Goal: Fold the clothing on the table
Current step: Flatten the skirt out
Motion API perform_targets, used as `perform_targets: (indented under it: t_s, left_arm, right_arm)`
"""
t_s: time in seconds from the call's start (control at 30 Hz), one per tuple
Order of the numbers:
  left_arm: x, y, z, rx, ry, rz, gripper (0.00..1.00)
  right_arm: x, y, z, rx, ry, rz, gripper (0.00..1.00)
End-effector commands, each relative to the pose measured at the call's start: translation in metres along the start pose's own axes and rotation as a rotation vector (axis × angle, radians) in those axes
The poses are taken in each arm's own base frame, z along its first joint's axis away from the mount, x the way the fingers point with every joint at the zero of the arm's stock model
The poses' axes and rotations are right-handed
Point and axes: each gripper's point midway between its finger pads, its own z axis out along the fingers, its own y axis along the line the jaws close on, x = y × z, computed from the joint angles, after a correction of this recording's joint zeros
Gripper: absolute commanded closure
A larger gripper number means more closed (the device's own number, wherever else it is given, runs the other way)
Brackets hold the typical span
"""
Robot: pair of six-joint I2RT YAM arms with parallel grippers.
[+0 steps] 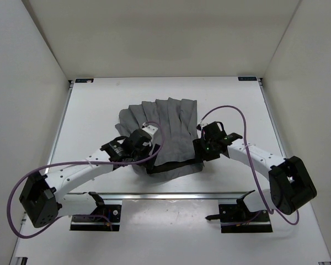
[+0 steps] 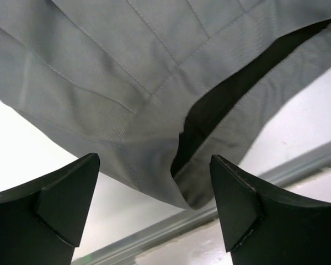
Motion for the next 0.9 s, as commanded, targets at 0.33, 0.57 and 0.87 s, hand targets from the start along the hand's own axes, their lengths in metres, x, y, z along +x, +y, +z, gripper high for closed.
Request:
perform_targets:
  t_s: [0.33, 0.57, 0.87]
  left_arm:
    - [-0.022, 0.035, -0.004, -0.198, -0.004, 0.115, 0.25]
    - [-0.017, 0.031, 0.002, -0.17, 0.015, 0.123, 0.41]
    - [-0.005, 0.031, 0.008, -0.157, 0.052, 0.117, 0.89]
  right_arm:
    - [-0.007, 0.0, 0.002, -0.022, -0.036, 0.033, 0.5]
    - [-0.007, -0.003, 0.006, -0.018, -0.032, 0.039, 0.55]
    - [-0.002, 0.006, 0.012, -0.043, -0.008, 0.04, 0.91]
